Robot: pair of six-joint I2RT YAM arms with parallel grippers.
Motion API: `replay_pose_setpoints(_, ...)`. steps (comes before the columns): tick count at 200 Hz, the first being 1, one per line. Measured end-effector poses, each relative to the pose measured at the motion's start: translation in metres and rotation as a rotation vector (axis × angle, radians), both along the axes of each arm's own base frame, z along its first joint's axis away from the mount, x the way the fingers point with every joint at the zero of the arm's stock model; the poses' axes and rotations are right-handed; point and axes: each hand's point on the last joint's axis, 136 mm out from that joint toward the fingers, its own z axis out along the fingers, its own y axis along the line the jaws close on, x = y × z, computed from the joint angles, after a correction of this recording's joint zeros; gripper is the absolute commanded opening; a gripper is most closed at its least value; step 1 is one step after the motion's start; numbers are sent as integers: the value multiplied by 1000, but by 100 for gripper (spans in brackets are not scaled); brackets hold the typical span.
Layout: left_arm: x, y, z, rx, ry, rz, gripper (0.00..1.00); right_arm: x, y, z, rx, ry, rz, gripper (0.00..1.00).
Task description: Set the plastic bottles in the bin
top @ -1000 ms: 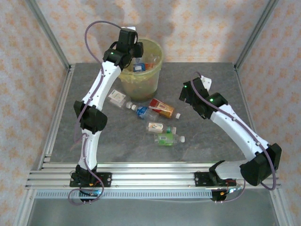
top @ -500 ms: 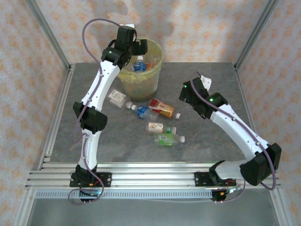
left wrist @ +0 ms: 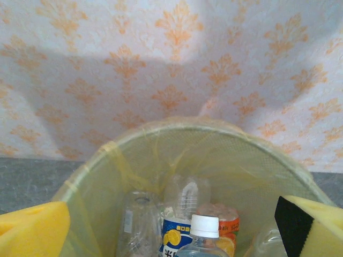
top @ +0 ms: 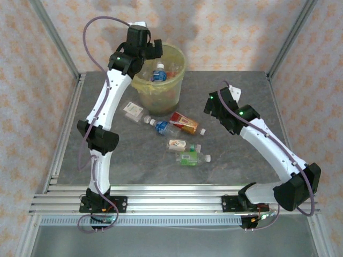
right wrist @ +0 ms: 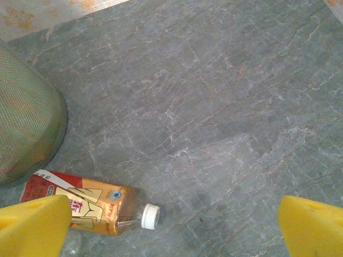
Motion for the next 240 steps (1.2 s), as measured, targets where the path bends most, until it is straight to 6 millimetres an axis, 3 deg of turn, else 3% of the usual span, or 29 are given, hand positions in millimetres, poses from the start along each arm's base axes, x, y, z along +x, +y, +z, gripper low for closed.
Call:
replay_pose_setpoints(57,-36,15,47,-45,-66,26,100,-2,3,-2,10,13,14,99)
replay_pose_setpoints(92,-82,31,67,-85,-75,40,100,-5,8,-7,20,42,53,99)
replay_pose_setpoints(114,-117,42,64,-108,-61,51,100,-10,12,-13,22,72,85,99)
replay_pose_setpoints(141,-158,56,43,-145,-38,69,100,-19,13,-26,18,119,112,99)
replay_pose_setpoints(161,-183,63,16,-181,-13,81,100,-28,14,-42,11,167,129,99)
replay_pose_setpoints(202,-224,69,-60,-254,97,95,100,-48,23,-72,19,245,149,99)
replay_pose_setpoints(240,-253,59,-126,-259,227,82,100,-70,54,-81,44,272,196,99)
